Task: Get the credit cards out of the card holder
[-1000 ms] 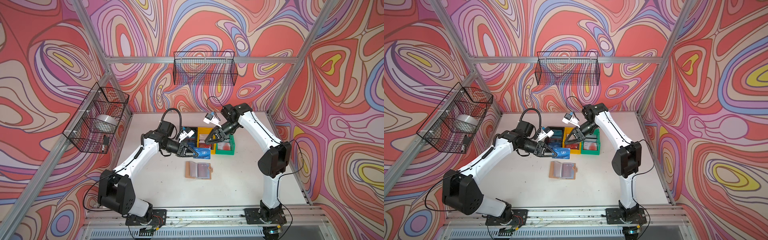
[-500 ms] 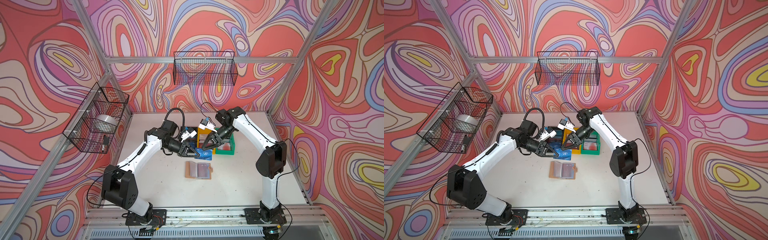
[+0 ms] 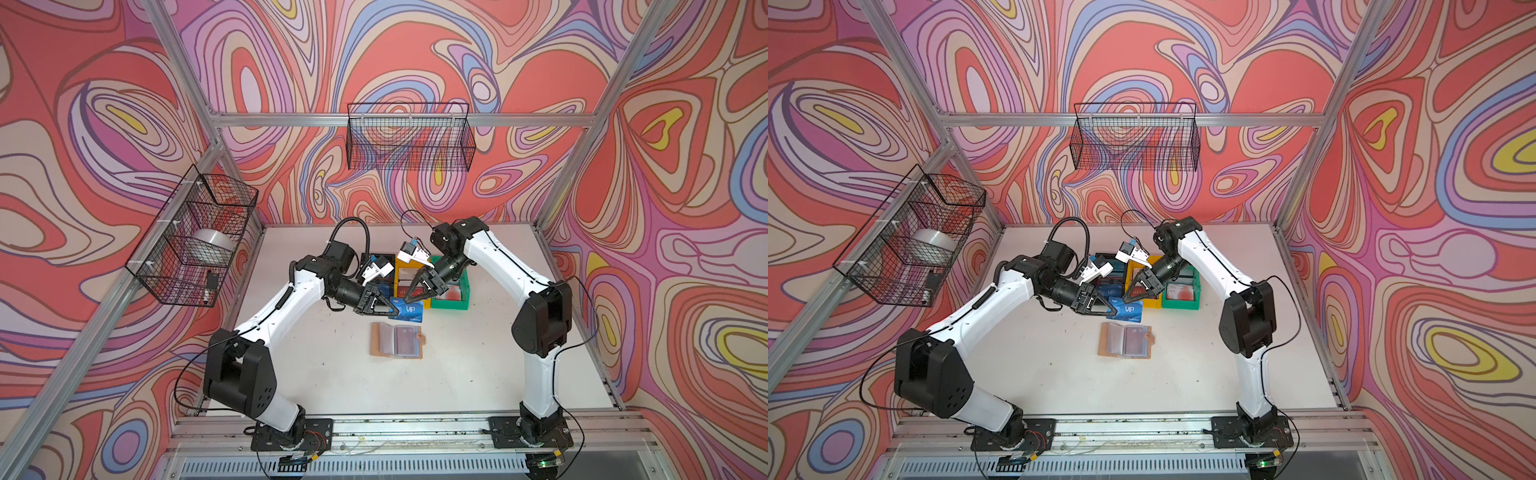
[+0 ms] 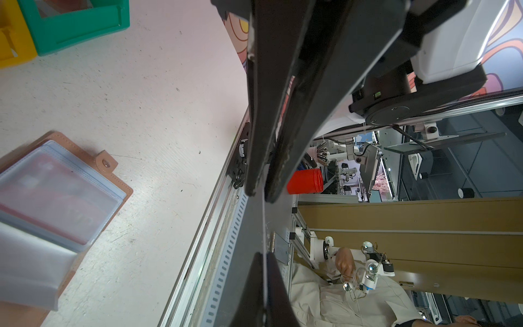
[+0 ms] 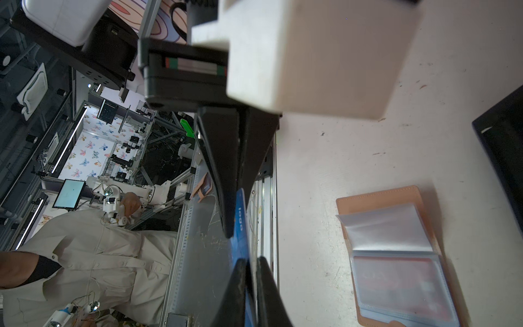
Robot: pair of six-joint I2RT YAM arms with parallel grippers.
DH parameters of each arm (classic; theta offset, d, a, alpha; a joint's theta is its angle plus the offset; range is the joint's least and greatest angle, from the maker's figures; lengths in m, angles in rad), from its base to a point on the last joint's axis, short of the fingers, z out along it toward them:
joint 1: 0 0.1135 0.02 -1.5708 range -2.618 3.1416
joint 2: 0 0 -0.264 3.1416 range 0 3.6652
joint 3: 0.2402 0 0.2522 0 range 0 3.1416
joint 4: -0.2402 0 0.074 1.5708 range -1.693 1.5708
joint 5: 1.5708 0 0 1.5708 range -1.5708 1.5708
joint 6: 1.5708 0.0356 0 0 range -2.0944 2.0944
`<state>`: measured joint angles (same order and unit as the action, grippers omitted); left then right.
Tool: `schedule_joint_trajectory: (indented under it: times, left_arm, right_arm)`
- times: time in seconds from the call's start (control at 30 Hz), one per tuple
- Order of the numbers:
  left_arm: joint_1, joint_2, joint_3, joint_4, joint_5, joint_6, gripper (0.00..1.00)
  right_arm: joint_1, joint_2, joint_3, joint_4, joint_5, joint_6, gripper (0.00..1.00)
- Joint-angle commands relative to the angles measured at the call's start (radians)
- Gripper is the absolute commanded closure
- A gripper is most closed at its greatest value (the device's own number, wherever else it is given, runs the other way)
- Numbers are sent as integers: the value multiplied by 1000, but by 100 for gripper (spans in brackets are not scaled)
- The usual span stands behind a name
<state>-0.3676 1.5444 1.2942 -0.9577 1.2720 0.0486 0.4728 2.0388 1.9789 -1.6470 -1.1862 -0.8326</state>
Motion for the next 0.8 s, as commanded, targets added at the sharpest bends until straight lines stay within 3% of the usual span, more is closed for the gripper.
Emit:
schedule_joint_trajectory:
  times: [0.0,0.13,0.37,0.47,0.67,0.77]
  left_arm:
    - [-1,14,24,-21,7,28,100]
    - [1,13,25,-7,-11,12,100]
    - [4,19,37,8,-15,-7,100]
    - [9,16,34,11,-24,-13,94]
    - [19,-1,24,17,-54,-21,73]
    - [25,-4,19,22,-64,-29,70]
  right_arm:
    - [14,-11,-19,-52,-12,-24,93]
    - [18,-21,-26,-52,-13,-29,100]
    - [27,-29,-44,-52,-12,-35,100]
    - [26,-33,-45,-51,-4,-33,100]
    - [27,-51,-37,-44,-5,-24,100]
    - [27,-58,-39,-28,1,-8,100]
